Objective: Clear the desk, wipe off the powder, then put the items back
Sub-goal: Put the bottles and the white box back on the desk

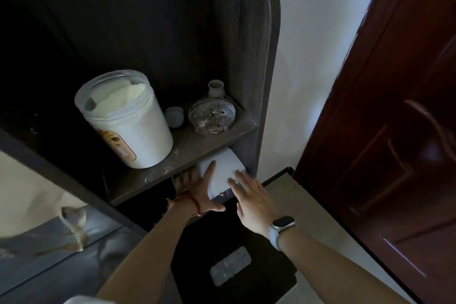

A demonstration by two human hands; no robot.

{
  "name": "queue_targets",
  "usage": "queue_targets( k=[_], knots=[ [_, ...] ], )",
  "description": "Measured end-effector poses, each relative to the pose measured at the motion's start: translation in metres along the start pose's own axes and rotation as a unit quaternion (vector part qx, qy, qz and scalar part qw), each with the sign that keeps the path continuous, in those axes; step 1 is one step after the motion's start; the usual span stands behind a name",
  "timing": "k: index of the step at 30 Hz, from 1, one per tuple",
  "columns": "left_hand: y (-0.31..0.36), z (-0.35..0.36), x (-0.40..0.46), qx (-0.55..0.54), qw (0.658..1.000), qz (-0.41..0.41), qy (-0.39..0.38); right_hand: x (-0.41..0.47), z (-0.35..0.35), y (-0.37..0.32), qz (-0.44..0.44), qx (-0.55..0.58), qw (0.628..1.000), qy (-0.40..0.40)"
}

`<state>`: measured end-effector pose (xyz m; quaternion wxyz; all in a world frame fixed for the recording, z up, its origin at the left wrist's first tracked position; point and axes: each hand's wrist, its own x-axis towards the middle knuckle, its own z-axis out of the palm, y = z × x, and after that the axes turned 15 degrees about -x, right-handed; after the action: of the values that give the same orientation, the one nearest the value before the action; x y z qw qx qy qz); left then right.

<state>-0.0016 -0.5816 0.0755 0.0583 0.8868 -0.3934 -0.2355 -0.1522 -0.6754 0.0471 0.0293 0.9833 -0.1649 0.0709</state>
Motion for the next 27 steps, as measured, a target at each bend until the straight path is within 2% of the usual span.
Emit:
queue_targets(
  k=[7, 9, 10, 12, 14, 17, 19, 20, 22, 24, 27],
  knots=[
    [0.005, -0.008, 0.004, 0.025, 0.999, -0.021, -0.002, -0.006, 0.014, 0.017, -0.029, 0.07, 0.996, 0.05],
    [0.008, -0.002, 0.0, 0.037, 0.999, -0.02, -0.006, -0.012, 0.013, 0.016, 0.005, 0.142, 0.985, 0.095],
    [0.008, 0.003, -0.003, 0.031, 0.999, -0.017, 0.0, -0.016, 0.012, 0.015, 0.05, 0.191, 0.973, 0.117],
    [0.007, 0.012, -0.01, 0.005, 0.999, -0.017, 0.027, -0.022, 0.008, 0.014, 0.178, 0.311, 0.927, 0.107],
    [0.01, 0.019, -0.019, 0.01, 0.999, -0.006, 0.035, -0.022, 0.005, 0.014, 0.292, 0.418, 0.859, 0.042],
    [0.019, 0.025, -0.031, 0.033, 0.999, 0.005, 0.043, -0.012, 0.006, 0.016, 0.349, 0.577, 0.735, -0.076],
    [0.02, 0.029, -0.034, 0.032, 0.997, 0.01, 0.062, -0.004, 0.008, 0.015, 0.37, 0.652, 0.653, -0.11],
    [0.02, 0.029, -0.034, 0.033, 0.997, 0.014, 0.069, -0.002, 0.009, 0.016, 0.379, 0.668, 0.631, -0.112],
    [0.019, 0.029, -0.037, 0.034, 0.997, 0.019, 0.069, 0.0, 0.009, 0.019, 0.378, 0.682, 0.614, -0.122],
    [0.018, 0.029, -0.042, 0.029, 0.996, 0.035, 0.08, -0.004, 0.006, 0.022, 0.36, 0.689, 0.615, -0.131],
    [0.018, 0.036, -0.055, 0.034, 0.983, 0.086, 0.161, -0.018, -0.003, 0.026, 0.298, 0.675, 0.662, -0.129]
  ],
)
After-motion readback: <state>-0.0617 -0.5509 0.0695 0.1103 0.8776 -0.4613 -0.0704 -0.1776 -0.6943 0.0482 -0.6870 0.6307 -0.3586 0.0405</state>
